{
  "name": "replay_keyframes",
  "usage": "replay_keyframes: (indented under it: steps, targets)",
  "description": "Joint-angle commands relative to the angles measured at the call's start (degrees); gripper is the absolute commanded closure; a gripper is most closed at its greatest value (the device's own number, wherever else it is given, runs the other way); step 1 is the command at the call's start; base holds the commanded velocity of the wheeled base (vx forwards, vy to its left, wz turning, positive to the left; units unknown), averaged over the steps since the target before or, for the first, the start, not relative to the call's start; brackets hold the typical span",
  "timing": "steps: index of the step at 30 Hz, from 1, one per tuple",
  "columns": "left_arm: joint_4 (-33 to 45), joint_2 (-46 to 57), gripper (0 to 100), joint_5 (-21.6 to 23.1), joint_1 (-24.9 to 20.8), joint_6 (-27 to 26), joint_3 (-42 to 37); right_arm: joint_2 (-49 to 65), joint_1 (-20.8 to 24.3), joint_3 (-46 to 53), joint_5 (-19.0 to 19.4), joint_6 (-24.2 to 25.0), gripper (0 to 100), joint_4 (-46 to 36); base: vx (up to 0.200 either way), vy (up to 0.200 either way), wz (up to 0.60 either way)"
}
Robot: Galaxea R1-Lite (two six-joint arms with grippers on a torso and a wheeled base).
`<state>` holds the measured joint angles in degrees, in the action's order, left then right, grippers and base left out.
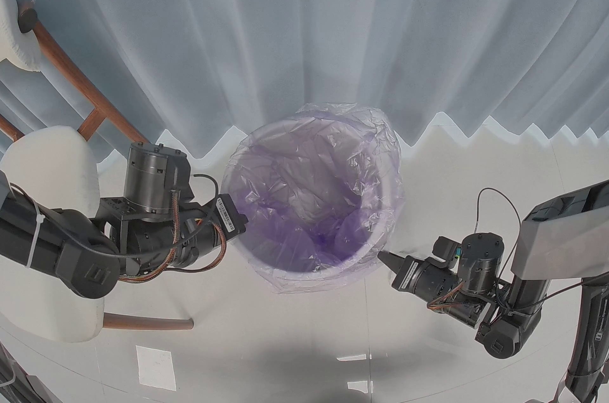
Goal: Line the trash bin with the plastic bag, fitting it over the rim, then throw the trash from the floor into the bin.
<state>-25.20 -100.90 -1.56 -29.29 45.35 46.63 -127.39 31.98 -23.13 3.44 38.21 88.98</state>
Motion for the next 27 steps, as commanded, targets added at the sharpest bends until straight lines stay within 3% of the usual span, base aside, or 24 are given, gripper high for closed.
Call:
replay_keyframes:
  steps: [1,6,8,13,17,27]
  targets:
    - [0.1,0.6,100,0.0,-0.6,-0.1,0.0,-0.2,-0.2,0.6,-0.4,0.0,0,0.8,0.0,0.0,0.0]
    - [0.4,0.1,100,0.2,-2.3,-0.6,-1.0,0.9,0.1,4.7,-4.6,0.4,0,0.9,0.0,0.0,0.0]
    - [0.4,0.1,100,0.2,-2.3,-0.6,-1.0,0.9,0.1,4.7,-4.6,0.4,0,0.9,0.0,0.0,0.0]
    - [0.4,-4.1,100,-0.1,-0.9,-5.4,-0.8,14.4,-0.2,19.1,3.2,-0.6,0,0.9,0.0,0.0,0.0]
    - [0.1,-7.6,100,-0.3,-0.1,-8.2,-0.6,22.7,-1.3,23.1,7.8,-1.8,0,0.8,0.0,0.0,0.0]
    - [-0.8,-17.8,100,-0.5,-0.1,-10.7,4.2,27.1,-5.6,20.7,8.2,-4.3,0,0.8,0.0,0.0,0.0]
